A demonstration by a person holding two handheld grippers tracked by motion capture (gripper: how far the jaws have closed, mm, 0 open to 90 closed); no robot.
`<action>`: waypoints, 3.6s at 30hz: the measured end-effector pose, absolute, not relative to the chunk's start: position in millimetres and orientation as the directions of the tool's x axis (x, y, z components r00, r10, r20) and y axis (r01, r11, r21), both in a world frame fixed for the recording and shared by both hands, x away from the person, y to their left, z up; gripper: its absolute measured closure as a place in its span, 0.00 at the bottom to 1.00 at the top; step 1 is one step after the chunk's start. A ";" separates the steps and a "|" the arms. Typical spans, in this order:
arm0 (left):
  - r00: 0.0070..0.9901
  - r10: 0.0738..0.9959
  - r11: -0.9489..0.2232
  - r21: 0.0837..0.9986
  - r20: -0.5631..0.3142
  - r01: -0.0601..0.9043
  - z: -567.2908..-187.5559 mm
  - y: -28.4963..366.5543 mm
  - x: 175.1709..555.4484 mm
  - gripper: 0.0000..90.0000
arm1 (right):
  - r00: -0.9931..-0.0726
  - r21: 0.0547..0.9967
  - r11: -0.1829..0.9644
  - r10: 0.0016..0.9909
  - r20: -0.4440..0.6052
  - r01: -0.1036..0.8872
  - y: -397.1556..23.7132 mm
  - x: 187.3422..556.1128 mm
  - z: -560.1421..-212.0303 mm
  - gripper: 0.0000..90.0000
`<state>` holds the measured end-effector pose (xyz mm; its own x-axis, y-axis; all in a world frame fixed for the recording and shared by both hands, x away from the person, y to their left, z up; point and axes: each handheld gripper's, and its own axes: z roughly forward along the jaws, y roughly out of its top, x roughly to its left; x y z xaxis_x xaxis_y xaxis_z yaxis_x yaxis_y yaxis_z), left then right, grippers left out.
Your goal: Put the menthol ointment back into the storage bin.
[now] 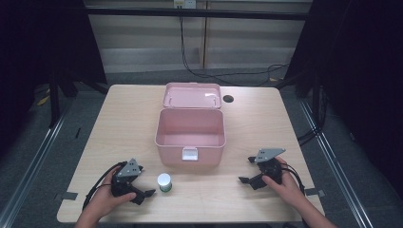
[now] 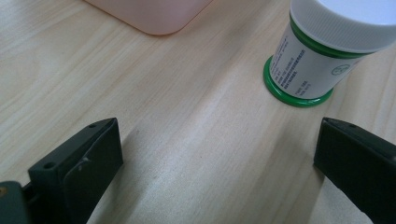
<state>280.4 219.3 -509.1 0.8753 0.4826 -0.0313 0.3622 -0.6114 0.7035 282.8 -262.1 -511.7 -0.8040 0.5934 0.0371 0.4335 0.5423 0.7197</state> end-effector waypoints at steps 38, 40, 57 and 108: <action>0.933 0.357 -0.888 0.292 -0.054 0.356 -443.8 148.1 279.9 0.31 | -0.805 0.719 0.544 0.593 0.035 0.432 -262.2 283.3 -511.6 0.11; 0.938 0.344 -0.898 0.277 -0.044 0.342 -444.6 142.7 282.4 0.31 | -0.805 0.719 0.545 0.592 0.034 0.431 -262.2 283.3 -511.6 0.11; 0.932 0.357 -0.905 0.222 -0.067 0.363 -437.0 117.6 294.8 0.46 | -0.805 0.719 0.545 0.592 0.033 0.430 -262.3 283.4 -511.6 0.11; 0.823 0.541 -0.825 0.082 -0.171 0.560 -334.4 95.3 317.5 0.56 | -0.804 0.720 0.545 0.594 0.031 0.430 -262.2 283.5 -511.6 0.11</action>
<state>317.5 95.3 -334.4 0.8232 0.5414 -0.1711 0.5595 -0.8247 0.0824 283.5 -262.2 -511.6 -0.8041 0.5937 0.0310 0.4298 0.5445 0.7202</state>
